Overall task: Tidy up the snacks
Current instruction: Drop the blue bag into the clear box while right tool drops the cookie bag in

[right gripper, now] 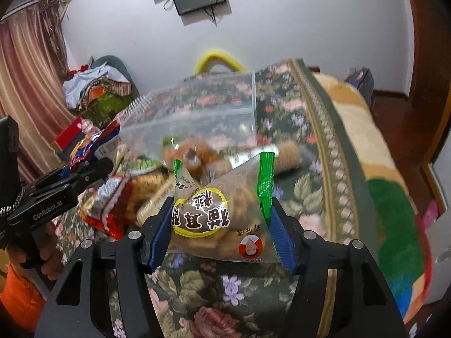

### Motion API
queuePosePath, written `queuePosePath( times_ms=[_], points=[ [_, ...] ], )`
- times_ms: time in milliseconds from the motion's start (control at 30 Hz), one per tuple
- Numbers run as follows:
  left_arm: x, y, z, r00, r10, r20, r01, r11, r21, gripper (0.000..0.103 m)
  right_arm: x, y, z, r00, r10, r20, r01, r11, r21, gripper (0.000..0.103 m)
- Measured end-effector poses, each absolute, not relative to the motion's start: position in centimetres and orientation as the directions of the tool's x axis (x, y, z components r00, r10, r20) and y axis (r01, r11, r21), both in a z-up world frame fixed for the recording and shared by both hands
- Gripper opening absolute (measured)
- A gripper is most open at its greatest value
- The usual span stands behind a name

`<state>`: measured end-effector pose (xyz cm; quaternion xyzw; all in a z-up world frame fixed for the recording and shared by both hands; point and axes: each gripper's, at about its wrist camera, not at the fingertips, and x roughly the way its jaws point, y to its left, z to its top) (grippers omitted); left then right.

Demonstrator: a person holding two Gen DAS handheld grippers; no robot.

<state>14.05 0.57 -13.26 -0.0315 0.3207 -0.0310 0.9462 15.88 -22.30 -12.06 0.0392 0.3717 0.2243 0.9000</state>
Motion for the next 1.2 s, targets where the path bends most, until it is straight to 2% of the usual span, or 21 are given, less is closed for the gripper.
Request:
queuePosePath(
  times_ms=[333, 567, 867, 1200],
  points=[
    [16.2, 1.8, -9.3, 0.841, -0.053, -0.539, 0.023, 0.998, -0.061, 0.06, 18.1, -20.8, -7.1, 0.721, 0.437, -0.538, -0.413, 0.894, 0.174, 0.061],
    [19.7, 2.7, -7.7, 0.842, -0.063, -0.536, 0.023, 0.996, -0.081, 0.06, 20.6, -19.0, -5.8, 0.748, 0.441, -0.496, -0.425, 0.892, 0.154, 0.061],
    [24.6, 3.4, -8.7, 0.796, -0.069, -0.601, 0.021, 0.996, -0.086, 0.06, 24.8, -16.8, -6.9, 0.746, 0.407, -0.528, -0.401, 0.907, 0.133, 0.061],
    [30.8, 4.0, -12.7, 0.69, -0.08, -0.719, 0.015, 0.995, -0.096, 0.06, 29.3, -14.5, -9.7, 0.673, 0.388, -0.63, -0.409, 0.905, 0.121, 0.061]
  ],
)
